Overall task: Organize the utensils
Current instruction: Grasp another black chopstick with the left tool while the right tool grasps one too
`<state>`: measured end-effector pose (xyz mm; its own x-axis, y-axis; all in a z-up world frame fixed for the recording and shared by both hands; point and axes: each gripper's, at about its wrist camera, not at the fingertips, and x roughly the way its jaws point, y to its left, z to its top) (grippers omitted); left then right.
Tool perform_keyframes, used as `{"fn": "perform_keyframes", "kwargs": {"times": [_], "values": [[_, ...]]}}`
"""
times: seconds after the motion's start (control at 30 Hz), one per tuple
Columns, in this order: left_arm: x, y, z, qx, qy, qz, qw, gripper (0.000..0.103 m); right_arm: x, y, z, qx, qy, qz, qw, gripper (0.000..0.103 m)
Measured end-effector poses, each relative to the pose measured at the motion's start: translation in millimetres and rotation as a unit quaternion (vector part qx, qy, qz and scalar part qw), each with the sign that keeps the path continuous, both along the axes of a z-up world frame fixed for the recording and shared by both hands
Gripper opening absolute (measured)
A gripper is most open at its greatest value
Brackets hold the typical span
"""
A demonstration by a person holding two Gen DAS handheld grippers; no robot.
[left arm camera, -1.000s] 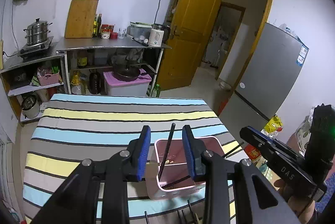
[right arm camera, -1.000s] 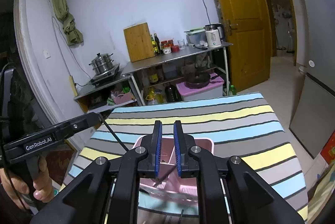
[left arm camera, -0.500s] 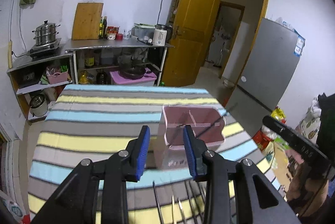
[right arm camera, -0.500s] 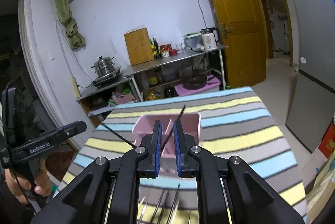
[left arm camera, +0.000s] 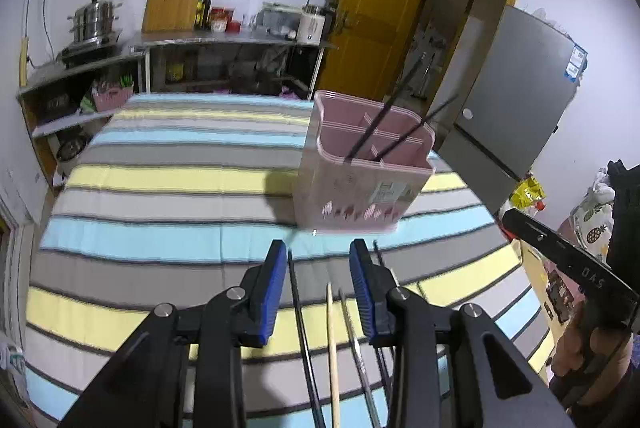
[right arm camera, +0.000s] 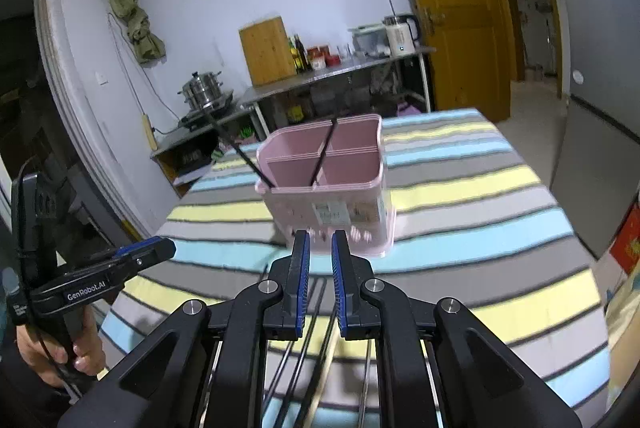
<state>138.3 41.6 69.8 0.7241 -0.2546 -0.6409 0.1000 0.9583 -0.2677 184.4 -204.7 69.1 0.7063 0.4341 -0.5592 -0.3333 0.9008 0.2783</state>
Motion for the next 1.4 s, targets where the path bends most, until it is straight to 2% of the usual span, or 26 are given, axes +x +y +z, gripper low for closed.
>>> {"fn": "perform_keyframes", "kwargs": {"times": [0.43, 0.87, 1.07, 1.4], "values": [[1, -4, -46, 0.005, 0.054, -0.001, 0.9985, 0.034, 2, 13, -46, -0.018, 0.057, 0.01, 0.998, 0.011], [42, -12, -87, 0.02, 0.12, -0.014, 0.9924, 0.034, 32, 30, -82, -0.038, 0.106, 0.013, 0.994, 0.011], [58, -20, -98, 0.031, 0.137, -0.024, 0.9897, 0.034, 51, 37, -98, -0.051, 0.128, 0.013, 0.99, 0.011], [67, -24, -100, 0.049, 0.134, -0.029, 0.9894, 0.033, 74, 46, -116, -0.077, 0.152, 0.008, 0.985, 0.011]]}}
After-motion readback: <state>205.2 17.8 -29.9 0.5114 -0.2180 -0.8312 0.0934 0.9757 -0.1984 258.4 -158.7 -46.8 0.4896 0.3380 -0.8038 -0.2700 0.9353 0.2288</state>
